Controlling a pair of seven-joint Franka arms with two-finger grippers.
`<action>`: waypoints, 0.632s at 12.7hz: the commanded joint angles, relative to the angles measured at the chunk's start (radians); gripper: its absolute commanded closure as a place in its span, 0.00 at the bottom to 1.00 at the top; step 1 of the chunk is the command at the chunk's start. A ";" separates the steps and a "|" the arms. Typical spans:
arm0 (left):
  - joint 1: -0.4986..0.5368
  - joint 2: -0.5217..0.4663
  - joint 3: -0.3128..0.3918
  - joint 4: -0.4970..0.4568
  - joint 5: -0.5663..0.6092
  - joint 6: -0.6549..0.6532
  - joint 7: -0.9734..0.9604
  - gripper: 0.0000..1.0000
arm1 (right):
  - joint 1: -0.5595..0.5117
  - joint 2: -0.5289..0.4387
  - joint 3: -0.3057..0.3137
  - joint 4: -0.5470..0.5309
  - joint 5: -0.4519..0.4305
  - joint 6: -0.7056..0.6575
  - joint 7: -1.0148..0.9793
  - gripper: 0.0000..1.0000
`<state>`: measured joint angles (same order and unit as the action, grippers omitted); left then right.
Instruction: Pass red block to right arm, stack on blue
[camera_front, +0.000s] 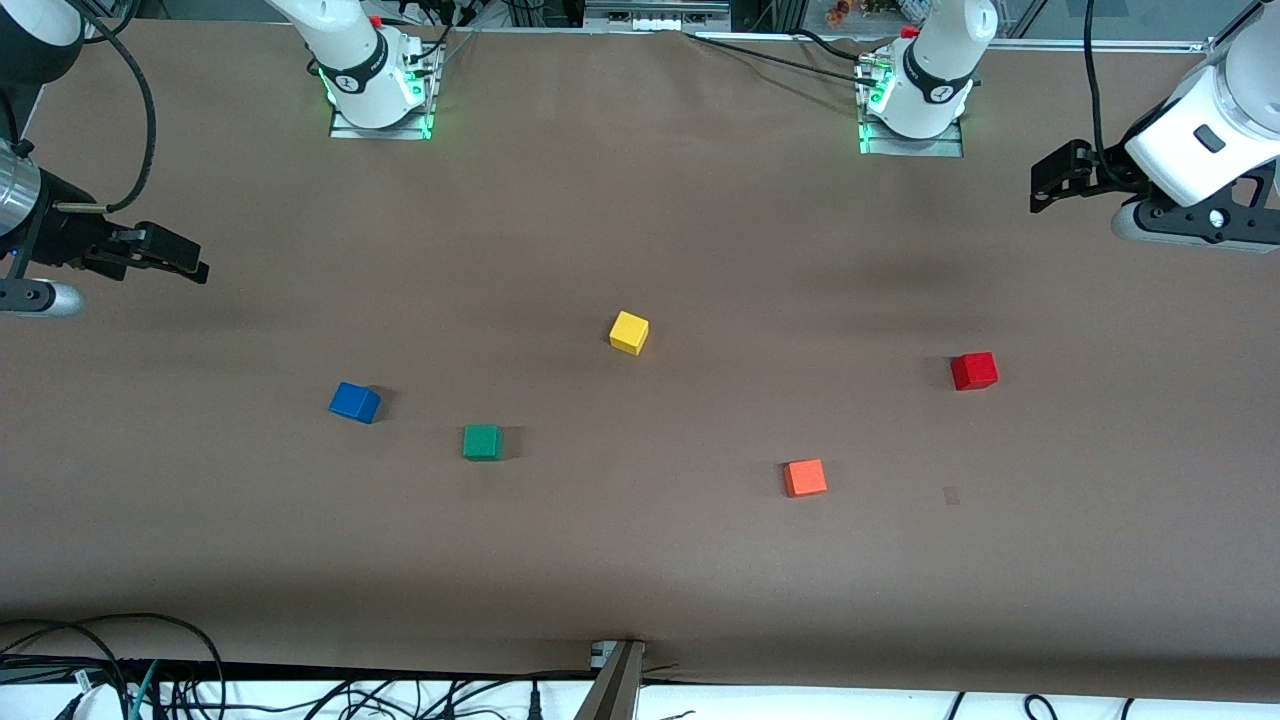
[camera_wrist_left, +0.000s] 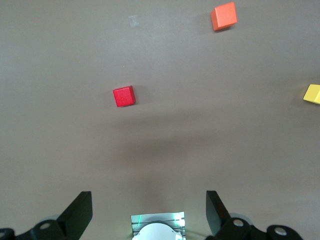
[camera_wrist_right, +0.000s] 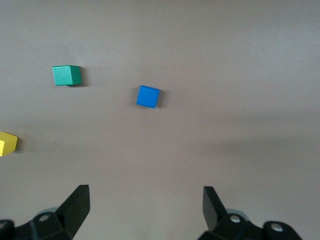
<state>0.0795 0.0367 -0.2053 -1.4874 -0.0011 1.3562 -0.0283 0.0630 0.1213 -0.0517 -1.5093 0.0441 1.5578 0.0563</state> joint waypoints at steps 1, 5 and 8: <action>0.003 0.015 -0.003 0.032 0.013 -0.025 -0.002 0.00 | -0.006 -0.005 -0.005 0.014 0.016 -0.021 -0.001 0.00; 0.005 0.017 -0.003 0.032 0.015 -0.045 -0.002 0.00 | -0.006 -0.005 -0.013 0.014 0.016 -0.021 -0.004 0.00; 0.023 0.025 -0.003 0.006 0.079 -0.045 -0.002 0.00 | -0.006 -0.006 -0.013 0.012 0.016 -0.021 -0.004 0.00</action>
<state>0.0904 0.0487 -0.2026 -1.4883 0.0300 1.3277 -0.0293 0.0607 0.1213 -0.0631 -1.5092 0.0441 1.5552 0.0563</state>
